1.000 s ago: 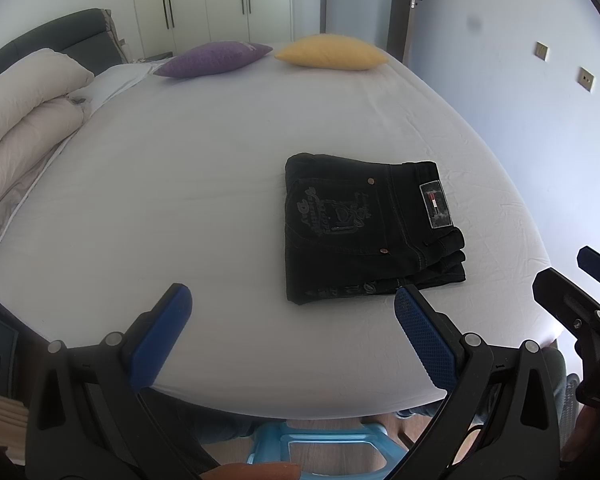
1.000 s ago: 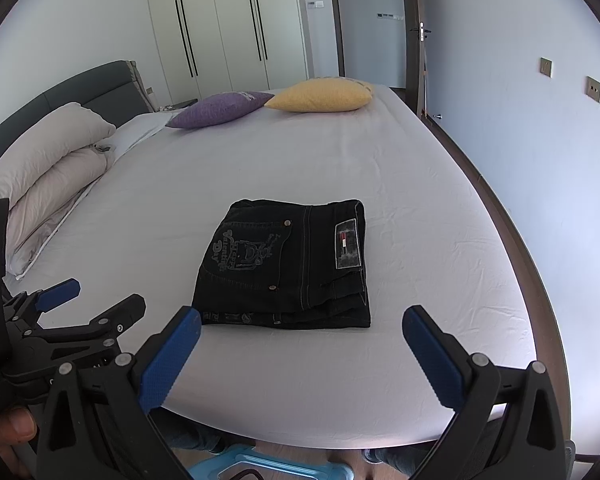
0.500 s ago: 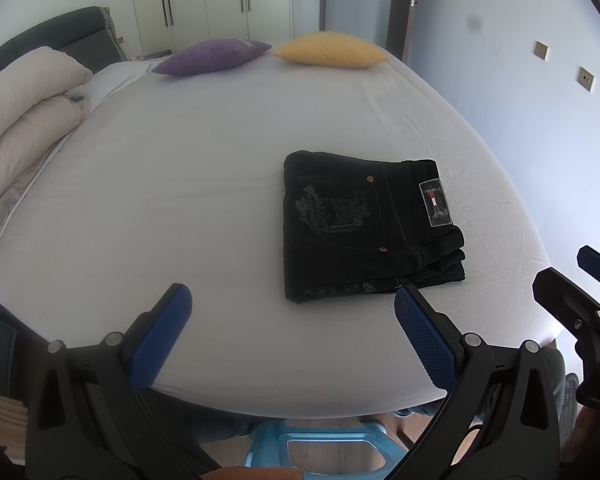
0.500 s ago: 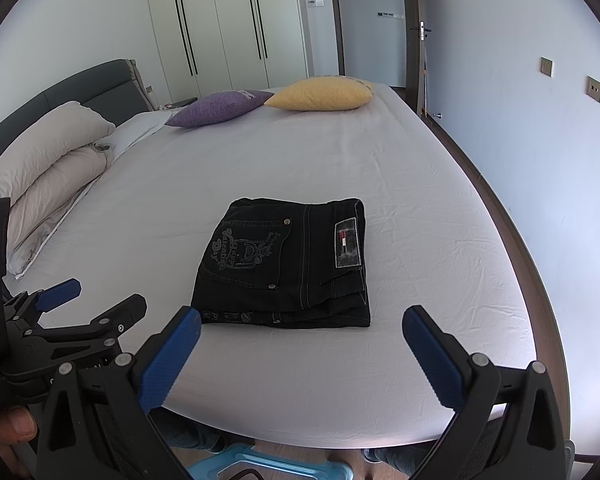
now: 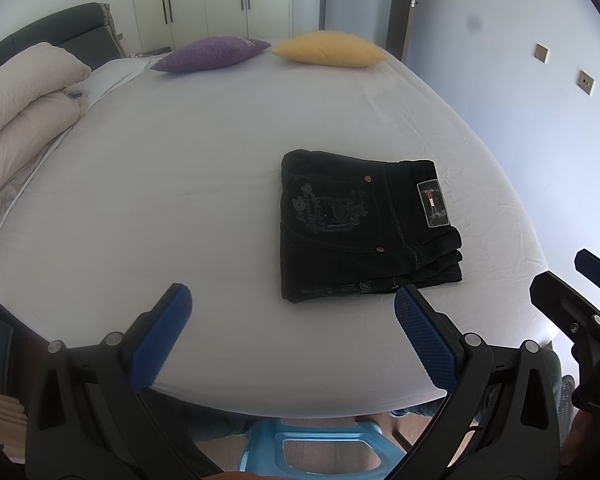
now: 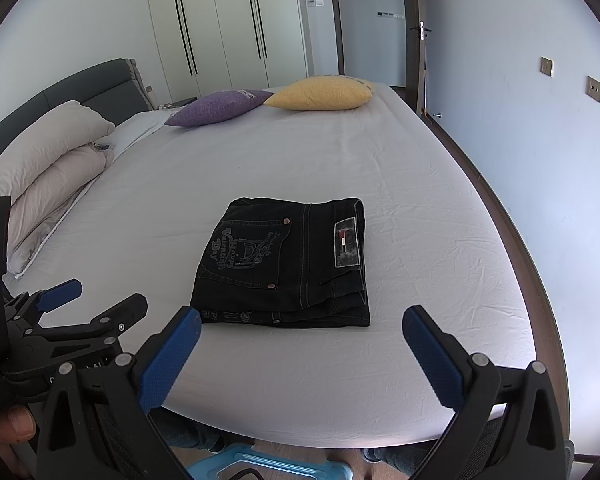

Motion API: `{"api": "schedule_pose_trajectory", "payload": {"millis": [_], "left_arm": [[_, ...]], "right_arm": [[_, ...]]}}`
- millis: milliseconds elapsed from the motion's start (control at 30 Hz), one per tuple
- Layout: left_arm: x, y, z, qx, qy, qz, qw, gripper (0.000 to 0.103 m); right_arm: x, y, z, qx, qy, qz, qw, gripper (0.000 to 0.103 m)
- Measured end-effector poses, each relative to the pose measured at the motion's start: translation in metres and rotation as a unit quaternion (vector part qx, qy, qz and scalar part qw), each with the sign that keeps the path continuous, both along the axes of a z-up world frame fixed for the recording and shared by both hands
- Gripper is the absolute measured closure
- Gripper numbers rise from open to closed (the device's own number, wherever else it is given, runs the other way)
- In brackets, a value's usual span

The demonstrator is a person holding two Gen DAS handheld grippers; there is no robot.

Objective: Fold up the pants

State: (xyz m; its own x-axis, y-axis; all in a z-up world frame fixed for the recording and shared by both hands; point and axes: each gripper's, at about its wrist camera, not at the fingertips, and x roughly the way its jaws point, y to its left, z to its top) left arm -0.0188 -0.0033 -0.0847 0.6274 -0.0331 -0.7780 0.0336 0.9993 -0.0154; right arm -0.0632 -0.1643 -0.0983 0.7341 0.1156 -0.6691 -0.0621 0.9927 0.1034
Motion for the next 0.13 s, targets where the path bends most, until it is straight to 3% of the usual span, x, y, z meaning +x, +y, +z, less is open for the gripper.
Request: {"api": "schedule_pose_trajectory", "payload": {"millis": [133], "left_arm": [[0.0005, -0.0006, -0.0002, 0.002, -0.002, 0.000, 1.0000, 0.000]], "right_arm": [[-0.0073, -0.0001, -0.0057, 0.000, 0.004, 0.000, 1.000, 0.000]]}}
